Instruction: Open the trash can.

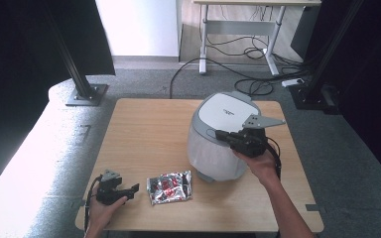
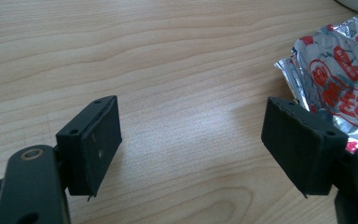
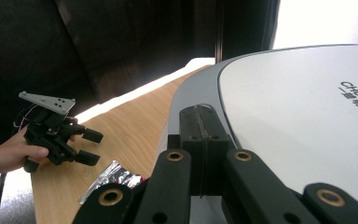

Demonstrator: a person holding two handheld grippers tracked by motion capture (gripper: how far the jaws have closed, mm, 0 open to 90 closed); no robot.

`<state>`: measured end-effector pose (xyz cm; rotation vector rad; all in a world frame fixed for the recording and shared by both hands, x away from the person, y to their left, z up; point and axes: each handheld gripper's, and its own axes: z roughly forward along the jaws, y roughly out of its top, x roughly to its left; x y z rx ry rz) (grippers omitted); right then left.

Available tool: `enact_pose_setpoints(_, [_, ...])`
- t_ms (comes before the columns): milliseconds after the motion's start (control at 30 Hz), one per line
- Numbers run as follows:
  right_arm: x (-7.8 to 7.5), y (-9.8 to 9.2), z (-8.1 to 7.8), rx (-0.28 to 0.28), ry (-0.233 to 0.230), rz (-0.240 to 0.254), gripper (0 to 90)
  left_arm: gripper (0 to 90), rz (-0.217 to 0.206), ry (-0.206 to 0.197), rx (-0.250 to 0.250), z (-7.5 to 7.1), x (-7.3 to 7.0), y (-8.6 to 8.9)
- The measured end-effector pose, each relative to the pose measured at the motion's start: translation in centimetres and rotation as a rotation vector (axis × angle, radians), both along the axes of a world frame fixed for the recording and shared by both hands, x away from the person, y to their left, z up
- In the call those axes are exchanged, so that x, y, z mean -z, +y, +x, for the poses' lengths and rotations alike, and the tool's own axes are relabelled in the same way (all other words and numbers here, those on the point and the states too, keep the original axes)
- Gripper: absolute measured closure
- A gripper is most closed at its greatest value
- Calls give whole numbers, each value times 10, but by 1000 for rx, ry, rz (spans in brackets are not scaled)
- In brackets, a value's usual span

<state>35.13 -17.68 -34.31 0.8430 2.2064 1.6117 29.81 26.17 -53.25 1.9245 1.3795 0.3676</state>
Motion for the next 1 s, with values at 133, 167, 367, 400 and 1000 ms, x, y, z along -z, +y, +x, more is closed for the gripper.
enact_pose_setpoints(133, [0,0,0,-1,7,-1,897,201,-5,1,-2,0,0,0])
enact_pose_setpoints(167, [-1,0,0,-1,8,-4,897,201,-5,1,-2,0,0,0])
enact_pose_setpoints(367, [-2,0,1,5,24,-3,898,201,-7,-1,-2,-1,-1,0])
enact_pose_setpoints(400, [-2,1,1,7,27,-5,899,201,-6,-2,-2,-1,-1,1])
enact_pose_setpoints(1000, [-6,3,2,13,67,-23,900,201,-3,-4,-3,-1,-1,1])
